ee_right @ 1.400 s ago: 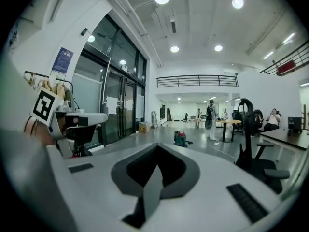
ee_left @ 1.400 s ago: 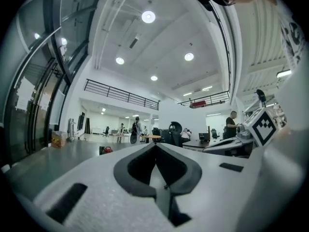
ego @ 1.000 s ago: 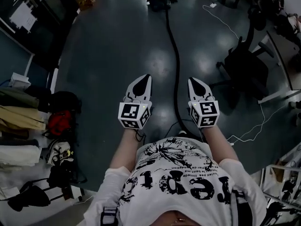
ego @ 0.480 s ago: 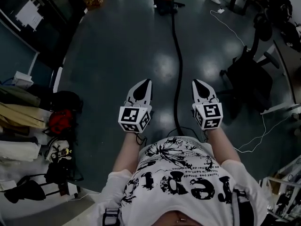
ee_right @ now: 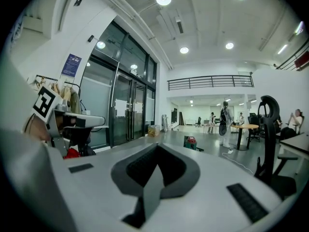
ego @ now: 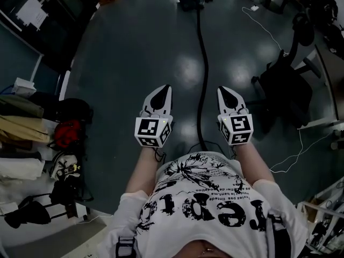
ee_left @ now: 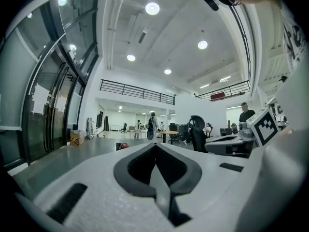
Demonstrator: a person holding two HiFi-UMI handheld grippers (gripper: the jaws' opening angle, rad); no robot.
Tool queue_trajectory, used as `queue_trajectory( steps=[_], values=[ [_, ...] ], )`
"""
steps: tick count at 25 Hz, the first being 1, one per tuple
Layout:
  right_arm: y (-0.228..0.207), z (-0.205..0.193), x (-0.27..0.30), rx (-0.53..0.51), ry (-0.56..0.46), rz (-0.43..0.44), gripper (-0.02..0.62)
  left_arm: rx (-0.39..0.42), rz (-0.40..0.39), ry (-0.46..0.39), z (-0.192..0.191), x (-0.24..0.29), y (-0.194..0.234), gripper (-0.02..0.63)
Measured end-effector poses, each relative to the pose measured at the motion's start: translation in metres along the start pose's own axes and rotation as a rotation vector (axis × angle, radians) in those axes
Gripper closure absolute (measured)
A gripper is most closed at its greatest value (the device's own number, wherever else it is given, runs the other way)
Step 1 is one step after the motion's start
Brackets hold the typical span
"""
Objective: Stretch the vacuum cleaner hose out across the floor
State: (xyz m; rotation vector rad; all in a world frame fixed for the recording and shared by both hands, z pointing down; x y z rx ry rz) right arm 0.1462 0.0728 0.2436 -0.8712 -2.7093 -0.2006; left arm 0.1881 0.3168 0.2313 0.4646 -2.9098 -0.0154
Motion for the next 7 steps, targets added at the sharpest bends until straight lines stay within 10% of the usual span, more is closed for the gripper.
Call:
queue_trajectory(
  steps=[7],
  values=[
    [-0.007, -0.0063, -0.0017, -0.015, 0.024, -0.004, 0.592, 0.0, -0.001, 0.012, -0.0001, 0.0048, -0.0053, 0.6]
  ],
)
Point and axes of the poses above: the fingertips, and each gripper's own axes: x forward along the fingers, y to its left, z out of its top, the point moved 8 cm from there along -x, backward along the fingers, and after that the axes turned 9 degrees about y, right-handed, at the moved point
